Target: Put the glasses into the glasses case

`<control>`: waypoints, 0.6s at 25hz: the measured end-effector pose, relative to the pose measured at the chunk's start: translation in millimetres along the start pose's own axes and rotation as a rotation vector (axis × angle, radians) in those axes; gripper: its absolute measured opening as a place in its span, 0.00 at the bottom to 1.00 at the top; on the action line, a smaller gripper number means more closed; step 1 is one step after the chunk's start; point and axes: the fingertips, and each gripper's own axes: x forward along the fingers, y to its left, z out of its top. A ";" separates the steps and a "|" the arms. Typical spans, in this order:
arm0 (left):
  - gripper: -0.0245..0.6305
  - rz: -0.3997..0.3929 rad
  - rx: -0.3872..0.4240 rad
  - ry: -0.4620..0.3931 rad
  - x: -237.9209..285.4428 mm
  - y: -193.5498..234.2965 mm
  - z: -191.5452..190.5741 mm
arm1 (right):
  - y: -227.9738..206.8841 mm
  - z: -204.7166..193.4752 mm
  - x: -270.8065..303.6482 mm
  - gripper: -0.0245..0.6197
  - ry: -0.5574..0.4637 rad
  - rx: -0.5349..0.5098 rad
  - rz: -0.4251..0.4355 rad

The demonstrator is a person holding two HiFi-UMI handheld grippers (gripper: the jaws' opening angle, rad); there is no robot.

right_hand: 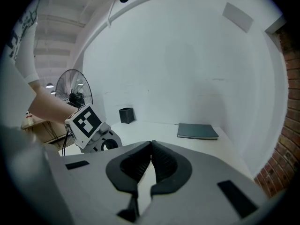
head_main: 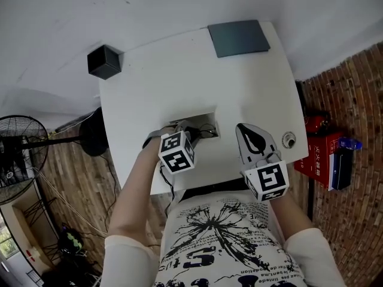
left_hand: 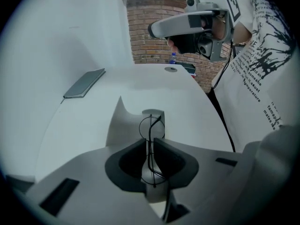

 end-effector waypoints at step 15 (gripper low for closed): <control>0.06 0.238 -0.098 -0.155 -98.1 9.6 9.5 | 30.8 39.4 -25.5 0.06 -0.072 -0.108 0.005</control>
